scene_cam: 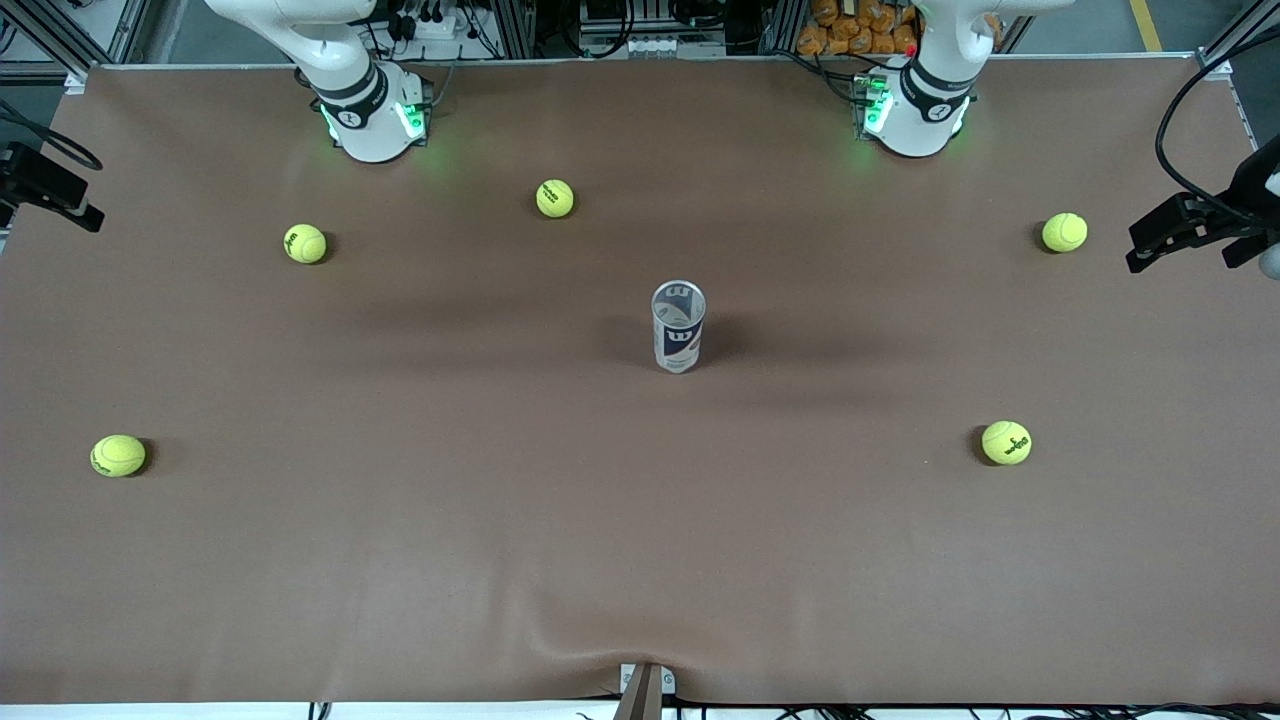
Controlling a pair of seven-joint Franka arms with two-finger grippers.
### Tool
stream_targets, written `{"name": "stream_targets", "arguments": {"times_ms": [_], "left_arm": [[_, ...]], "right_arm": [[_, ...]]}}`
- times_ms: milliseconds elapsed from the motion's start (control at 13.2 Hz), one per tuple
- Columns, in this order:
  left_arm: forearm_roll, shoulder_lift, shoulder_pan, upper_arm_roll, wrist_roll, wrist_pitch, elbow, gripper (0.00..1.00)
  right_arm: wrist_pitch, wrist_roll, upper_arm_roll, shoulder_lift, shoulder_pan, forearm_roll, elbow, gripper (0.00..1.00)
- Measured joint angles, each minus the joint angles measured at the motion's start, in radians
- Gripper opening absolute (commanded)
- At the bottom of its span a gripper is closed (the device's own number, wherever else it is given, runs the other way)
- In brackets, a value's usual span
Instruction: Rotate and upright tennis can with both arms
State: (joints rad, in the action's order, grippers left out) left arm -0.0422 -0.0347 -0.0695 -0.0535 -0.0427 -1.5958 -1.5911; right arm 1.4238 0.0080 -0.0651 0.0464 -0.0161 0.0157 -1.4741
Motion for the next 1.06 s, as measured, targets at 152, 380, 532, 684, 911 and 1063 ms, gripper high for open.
{"name": "stream_targets", "arguments": {"times_ms": [152,380,532,684,911,1063], "left_arm": [[0.000,0.000,0.000,0.000,0.000,0.000,0.000,1.00],[0.000,0.000,0.000,0.001,0.023,0.000,0.000,1.00],[0.000,0.000,0.000,0.008,0.027,0.000,0.000,1.00],[0.000,0.000,0.000,0.011,0.027,0.000,0.000,1.00],[0.000,0.000,0.000,0.011,0.027,0.001,-0.001,1.00],[0.000,0.000,0.000,0.011,0.027,0.001,-0.002,1.00]], "right_arm": [[0.000,0.000,0.000,0.000,0.000,-0.010,0.000,1.00],[0.000,0.000,-0.001,0.000,0.000,-0.021,0.000,1.00],[0.000,0.000,-0.002,0.000,0.000,-0.021,0.000,1.00],[0.000,0.000,-0.001,0.000,0.000,-0.021,0.000,1.00],[0.001,0.000,0.000,0.000,0.000,-0.021,0.000,1.00],[0.001,0.000,0.000,0.000,0.000,-0.021,0.000,1.00]]}}
